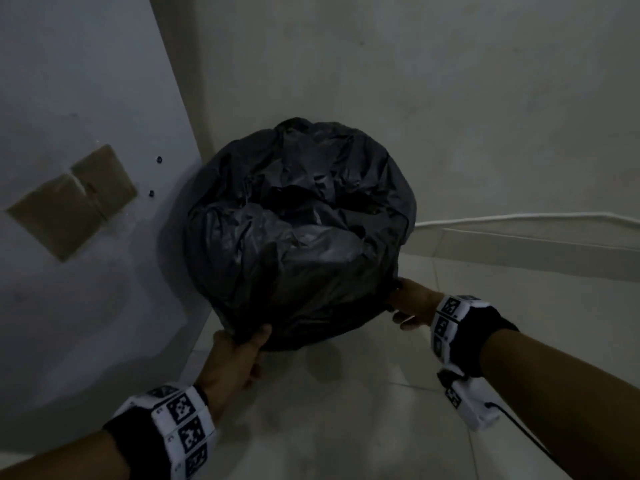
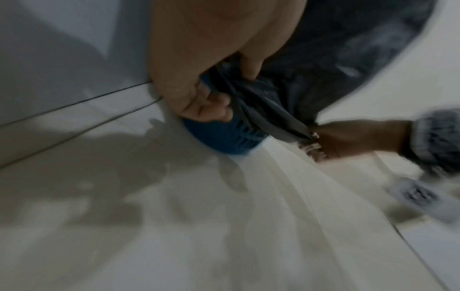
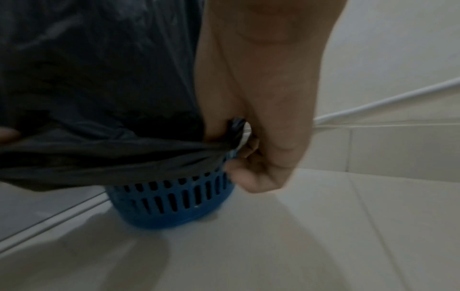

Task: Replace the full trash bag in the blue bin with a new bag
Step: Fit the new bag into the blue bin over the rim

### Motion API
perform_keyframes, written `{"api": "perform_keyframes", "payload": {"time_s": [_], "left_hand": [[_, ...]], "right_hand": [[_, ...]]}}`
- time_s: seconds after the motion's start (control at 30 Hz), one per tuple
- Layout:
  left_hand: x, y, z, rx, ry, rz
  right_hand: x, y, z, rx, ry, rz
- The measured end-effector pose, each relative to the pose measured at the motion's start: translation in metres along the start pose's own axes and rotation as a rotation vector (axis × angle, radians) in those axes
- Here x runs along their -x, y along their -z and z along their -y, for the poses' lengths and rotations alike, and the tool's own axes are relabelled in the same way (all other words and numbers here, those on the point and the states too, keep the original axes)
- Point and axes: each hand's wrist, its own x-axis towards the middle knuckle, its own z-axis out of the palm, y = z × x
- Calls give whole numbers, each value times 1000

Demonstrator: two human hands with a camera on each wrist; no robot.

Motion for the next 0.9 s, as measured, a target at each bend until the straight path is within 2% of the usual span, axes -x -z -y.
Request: {"api": "perform_keyframes", "payload": {"time_s": [0.07,0.13,0.3,0.43,0.53,0.6,0.7,0.77,0.83,0.9], "left_hand": [[12,-3,1,-113,-101,42],[23,-6,-5,-166,-150,63],[38,-5,-22,-56,-17,51],[54,-6,-30,-59,-57,124],[66,-10,-41,-115,-303,208],[73,-11,-49,-124,-573,226],[78,-9,-67,-311,-1117,79],[76,-10,-83,-474,-1374,-67],[71,-10,-95,-617,-1460,-154],[64,-10,-101,-739,-1402,-159]], "right_hand": [[2,9,-3,-109,33,52],[6,18,-3,-196,48,31],[17,31,6,-389,121,-112],[27,36,16,-551,165,-165],[31,38,24,-636,211,-168],[33,38,28,-689,250,-169],[36,39,35,-755,326,-172],[41,40,43,-778,355,-189],[44,42,48,-797,358,-197],[47,42,53,-809,372,-150]]}}
